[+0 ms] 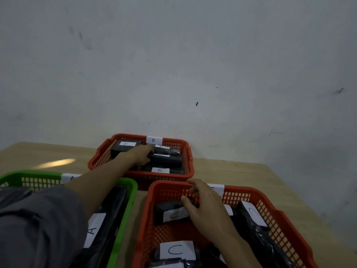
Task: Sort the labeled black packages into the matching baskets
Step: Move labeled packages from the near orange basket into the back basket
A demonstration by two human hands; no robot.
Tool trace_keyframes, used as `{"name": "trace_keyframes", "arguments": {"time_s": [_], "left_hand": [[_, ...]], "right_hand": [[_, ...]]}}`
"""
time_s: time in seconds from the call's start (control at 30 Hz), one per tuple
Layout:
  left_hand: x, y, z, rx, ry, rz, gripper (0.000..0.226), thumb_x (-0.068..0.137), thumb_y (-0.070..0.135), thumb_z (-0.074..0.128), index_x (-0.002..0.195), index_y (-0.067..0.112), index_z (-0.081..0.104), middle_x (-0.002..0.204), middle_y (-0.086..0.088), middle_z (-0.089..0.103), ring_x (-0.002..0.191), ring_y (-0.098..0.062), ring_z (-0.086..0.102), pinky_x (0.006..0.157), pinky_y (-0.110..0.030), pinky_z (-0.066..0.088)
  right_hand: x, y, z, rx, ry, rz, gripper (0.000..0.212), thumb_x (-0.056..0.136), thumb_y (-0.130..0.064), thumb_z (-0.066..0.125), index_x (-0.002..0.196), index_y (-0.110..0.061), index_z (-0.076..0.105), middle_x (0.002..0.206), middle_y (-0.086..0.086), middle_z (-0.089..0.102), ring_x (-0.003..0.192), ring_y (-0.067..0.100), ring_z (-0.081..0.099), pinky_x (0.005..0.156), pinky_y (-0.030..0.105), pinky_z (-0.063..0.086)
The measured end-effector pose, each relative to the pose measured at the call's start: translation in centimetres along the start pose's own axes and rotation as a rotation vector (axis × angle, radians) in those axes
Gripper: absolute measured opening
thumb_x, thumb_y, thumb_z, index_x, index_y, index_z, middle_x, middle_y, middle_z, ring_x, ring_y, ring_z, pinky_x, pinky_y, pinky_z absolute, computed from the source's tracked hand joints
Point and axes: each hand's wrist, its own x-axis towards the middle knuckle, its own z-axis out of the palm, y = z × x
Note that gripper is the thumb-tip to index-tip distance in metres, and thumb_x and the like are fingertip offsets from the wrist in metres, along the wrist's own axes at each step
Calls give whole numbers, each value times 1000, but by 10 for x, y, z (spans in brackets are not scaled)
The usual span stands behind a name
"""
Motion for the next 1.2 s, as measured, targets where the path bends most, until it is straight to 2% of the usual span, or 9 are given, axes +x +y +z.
{"name": "trace_keyframes", "arguments": {"time_s": [0.1, 0.3, 0.47, 0.57, 0.67, 0.83, 0.97, 1.07, 1.2], "left_hand": [[3, 2, 3, 10, 15, 21, 44, 93, 18, 62, 136, 14, 51, 138, -10, 52, 123, -27, 51, 102, -40, 44], [-7, 11, -7, -4, 52, 70, 41, 90, 30, 67, 126, 14, 55, 127, -9, 58, 112, -23, 56, 97, -40, 48], [-39, 43, -34, 27, 71, 161, 64, 90, 42, 65, 143, 12, 42, 141, -10, 51, 124, -26, 51, 102, -37, 44], [-74, 72, -46, 9, 29, 269, 62, 89, 46, 64, 141, 18, 45, 141, -5, 52, 122, -21, 52, 100, -36, 44], [-118, 103, -50, 94, -22, 410, 62, 88, 50, 62, 141, 24, 45, 142, 1, 51, 124, -16, 51, 104, -34, 42], [-183, 145, -37, 114, -134, 495, 61, 88, 55, 59, 141, 29, 43, 140, 5, 50, 125, -14, 48, 104, -33, 41], [-211, 171, -9, 52, -219, 527, 52, 90, 50, 59, 137, 30, 48, 138, 6, 52, 122, -12, 49, 103, -34, 43], [-222, 182, 17, 42, -217, 505, 54, 90, 49, 60, 138, 27, 47, 136, 5, 52, 119, -12, 50, 98, -31, 43], [-231, 190, 36, -78, -79, 431, 46, 91, 56, 54, 127, 27, 56, 111, 9, 63, 93, -3, 58, 72, -18, 44]], "right_hand": [[0, 1, 1, -15, 0, -4, 42, 97, -42, 56, 136, -42, 41, 120, -20, 53, 111, -4, 47, 92, 19, 42], [2, 5, 1, 14, 33, 10, 36, 96, -41, 58, 130, -43, 46, 112, -24, 54, 109, -5, 49, 90, 19, 44], [-2, 3, -18, -35, 102, 25, 28, 97, -33, 57, 125, -31, 57, 109, -20, 57, 99, -3, 53, 78, 15, 43], [-15, 7, -51, -137, 135, 60, 28, 98, -26, 56, 125, -24, 61, 114, -9, 63, 100, 5, 56, 83, 24, 48], [-47, 22, -84, -299, 167, 125, 22, 97, -22, 55, 116, -22, 65, 111, -5, 67, 93, 8, 59, 72, 21, 46], [-104, 45, -99, -558, 108, 248, 33, 95, -34, 58, 126, -22, 56, 123, -1, 58, 114, 20, 53, 88, 33, 47], [-118, 42, -95, -587, 56, 328, 25, 89, -30, 62, 110, -17, 57, 109, 5, 65, 98, 25, 62, 70, 31, 45], [-118, 40, -94, -533, -15, 407, 26, 85, -25, 63, 109, -17, 59, 104, 7, 66, 94, 28, 65, 72, 34, 50], [-119, 39, -97, -417, 25, 357, 17, 82, -27, 67, 98, -22, 66, 90, -1, 64, 79, 19, 63, 60, 29, 48]]}}
